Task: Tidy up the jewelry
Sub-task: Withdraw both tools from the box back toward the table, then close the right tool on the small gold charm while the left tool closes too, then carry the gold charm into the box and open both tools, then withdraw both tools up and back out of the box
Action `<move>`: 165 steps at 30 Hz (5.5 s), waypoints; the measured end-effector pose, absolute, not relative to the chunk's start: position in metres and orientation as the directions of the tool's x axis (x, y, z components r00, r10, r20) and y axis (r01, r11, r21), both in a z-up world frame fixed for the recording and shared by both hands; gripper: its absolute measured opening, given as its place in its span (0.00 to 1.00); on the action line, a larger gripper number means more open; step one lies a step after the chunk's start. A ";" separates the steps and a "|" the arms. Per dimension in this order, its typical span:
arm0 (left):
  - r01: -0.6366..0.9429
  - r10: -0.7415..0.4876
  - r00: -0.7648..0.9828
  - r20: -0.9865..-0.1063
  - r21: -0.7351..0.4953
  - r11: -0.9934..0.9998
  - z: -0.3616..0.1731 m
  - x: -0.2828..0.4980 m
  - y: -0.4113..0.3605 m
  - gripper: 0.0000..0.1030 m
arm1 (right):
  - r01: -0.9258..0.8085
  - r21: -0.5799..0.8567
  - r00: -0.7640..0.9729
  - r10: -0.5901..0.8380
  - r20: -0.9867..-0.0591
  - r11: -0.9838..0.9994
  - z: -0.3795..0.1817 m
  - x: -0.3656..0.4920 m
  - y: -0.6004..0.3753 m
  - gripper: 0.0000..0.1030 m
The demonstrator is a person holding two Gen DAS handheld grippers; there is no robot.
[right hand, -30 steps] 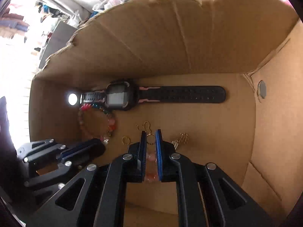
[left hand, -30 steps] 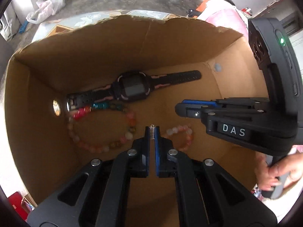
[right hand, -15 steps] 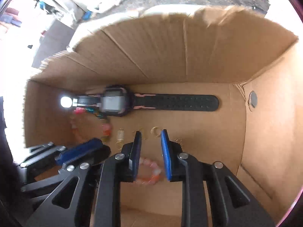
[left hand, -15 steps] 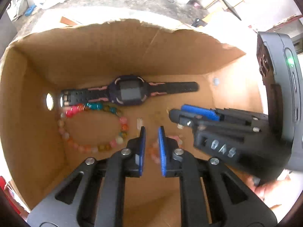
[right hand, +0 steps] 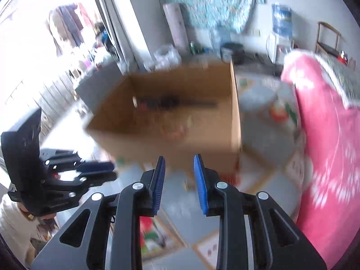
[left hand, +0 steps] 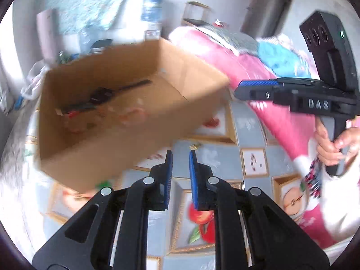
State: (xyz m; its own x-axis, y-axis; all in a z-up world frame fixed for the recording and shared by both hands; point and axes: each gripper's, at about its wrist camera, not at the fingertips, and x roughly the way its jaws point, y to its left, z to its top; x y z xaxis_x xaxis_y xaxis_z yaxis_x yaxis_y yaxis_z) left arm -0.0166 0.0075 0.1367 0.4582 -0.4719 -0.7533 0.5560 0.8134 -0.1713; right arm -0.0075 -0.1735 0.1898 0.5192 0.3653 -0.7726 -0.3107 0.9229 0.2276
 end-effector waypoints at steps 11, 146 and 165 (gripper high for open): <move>0.613 -0.423 0.392 -0.817 -0.111 0.782 0.065 0.009 -0.052 0.31 | -0.137 0.266 0.444 0.299 -0.845 0.954 0.082 0.013 -0.211 0.26; 0.438 -0.143 0.463 -0.875 0.085 0.895 0.121 -0.076 0.043 0.14 | -0.488 -0.137 0.293 0.013 -0.956 0.862 0.116 -0.032 -0.095 0.24; 0.214 -0.273 0.629 -0.728 -0.176 0.961 0.155 -0.166 0.078 0.69 | -0.323 0.170 0.406 0.299 -0.864 0.931 0.120 -0.099 -0.118 0.30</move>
